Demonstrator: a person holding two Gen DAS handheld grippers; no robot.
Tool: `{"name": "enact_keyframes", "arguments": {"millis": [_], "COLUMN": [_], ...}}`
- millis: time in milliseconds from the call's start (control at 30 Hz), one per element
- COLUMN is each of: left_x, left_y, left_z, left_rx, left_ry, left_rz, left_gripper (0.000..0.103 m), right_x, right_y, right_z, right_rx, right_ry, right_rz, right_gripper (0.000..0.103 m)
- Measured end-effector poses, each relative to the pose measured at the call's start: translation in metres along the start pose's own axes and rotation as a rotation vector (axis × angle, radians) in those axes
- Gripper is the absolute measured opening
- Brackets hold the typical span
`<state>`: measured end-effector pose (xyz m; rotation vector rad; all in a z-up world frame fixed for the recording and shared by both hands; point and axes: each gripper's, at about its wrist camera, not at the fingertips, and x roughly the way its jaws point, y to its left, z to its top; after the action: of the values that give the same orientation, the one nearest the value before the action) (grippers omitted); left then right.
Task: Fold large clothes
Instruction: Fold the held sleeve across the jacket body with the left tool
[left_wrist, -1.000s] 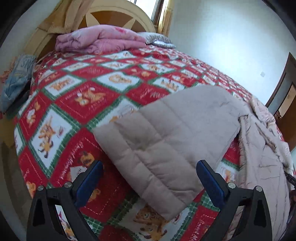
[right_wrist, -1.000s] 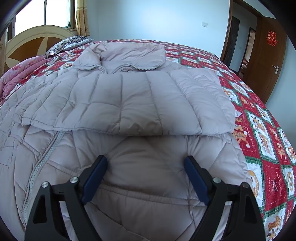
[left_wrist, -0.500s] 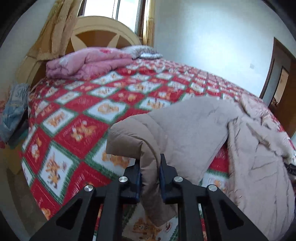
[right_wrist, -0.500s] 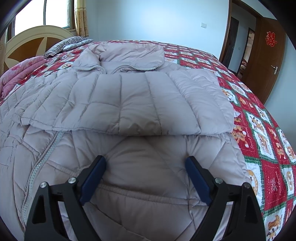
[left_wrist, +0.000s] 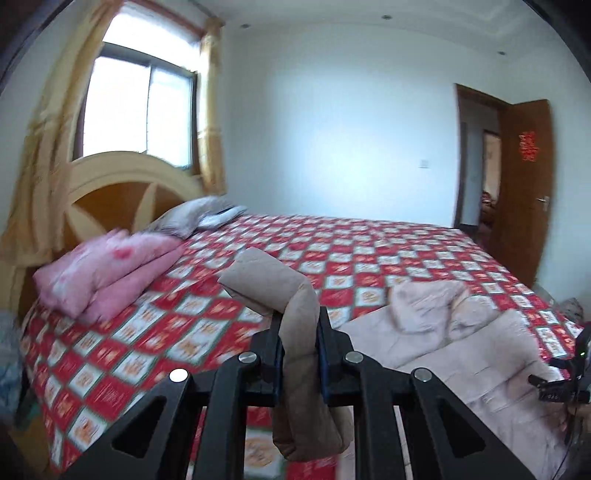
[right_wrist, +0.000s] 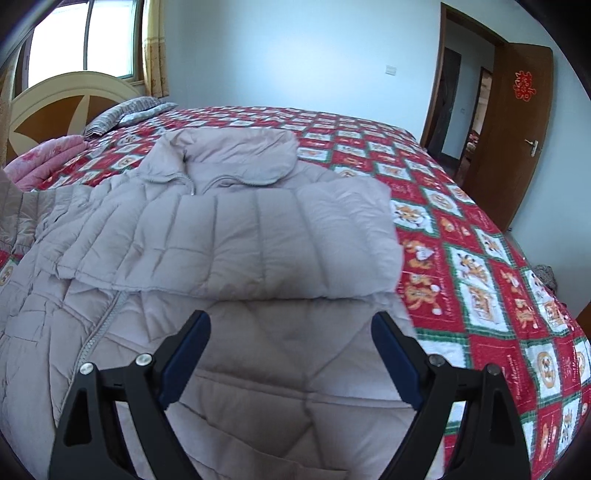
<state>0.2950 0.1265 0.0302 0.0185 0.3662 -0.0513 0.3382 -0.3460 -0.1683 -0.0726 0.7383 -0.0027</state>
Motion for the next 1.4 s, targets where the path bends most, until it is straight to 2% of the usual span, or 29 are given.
{"name": "enact_keyframes", "arguments": {"millis": [167, 333, 500, 667, 733, 767, 800, 833, 967, 1100, 1233, 1300, 1400], "left_x": [0.040, 0.080, 0.107, 0.127, 0.132, 0.135, 0.134, 0.132, 0.134, 0.144, 0.161, 0.171, 0.175], "left_y": [-0.083, -0.167, -0.231, -0.271, -0.281, -0.283, -0.282, -0.279, -0.260, -0.212, -0.152, -0.119, -0.081], "left_z": [0.009, -0.013, -0.039, -0.059, -0.064, -0.065, -0.066, -0.066, -0.068, -0.070, -0.074, -0.075, -0.080], "left_rx": [0.075, 0.140, 0.203, 0.260, 0.293, 0.297, 0.292, 0.285, 0.285, 0.232, 0.168, 0.101, -0.004], "left_ry": [0.019, 0.093, 0.158, 0.193, 0.196, 0.194, 0.175, 0.152, 0.142, 0.151, 0.170, 0.201, 0.224], "left_rz": [-0.154, -0.299, -0.365, -0.400, -0.395, -0.384, -0.372, -0.366, -0.339, -0.282, -0.178, -0.123, -0.091], "left_gripper": [0.014, 0.014, 0.014, 0.016, 0.035, 0.059, 0.077, 0.081, 0.082, 0.082, 0.083, 0.083, 0.083], "right_x": [0.004, 0.006, 0.013, 0.016, 0.017, 0.018, 0.018, 0.019, 0.020, 0.010, -0.007, -0.006, 0.012], "right_y": [-0.015, -0.024, -0.030, -0.028, -0.028, -0.027, -0.025, -0.025, -0.024, -0.027, -0.018, -0.003, 0.020], "right_z": [-0.010, -0.021, -0.030, -0.034, -0.035, -0.035, -0.036, -0.036, -0.036, -0.031, -0.005, 0.012, 0.033], "right_rx": [0.045, 0.064, 0.094, 0.094, 0.092, 0.088, 0.081, 0.077, 0.071, 0.097, 0.183, 0.166, 0.146], "right_ry": [0.024, 0.044, 0.053, 0.046, 0.049, 0.050, 0.052, 0.054, 0.062, 0.048, 0.037, 0.041, 0.082], "right_rz": [-0.017, -0.020, -0.011, -0.011, -0.015, -0.018, -0.023, -0.026, -0.028, 0.006, 0.178, 0.238, 0.284], "right_gripper": [0.091, 0.091, 0.091, 0.094, 0.095, 0.096, 0.096, 0.097, 0.097, 0.097, 0.096, 0.090, 0.079]}}
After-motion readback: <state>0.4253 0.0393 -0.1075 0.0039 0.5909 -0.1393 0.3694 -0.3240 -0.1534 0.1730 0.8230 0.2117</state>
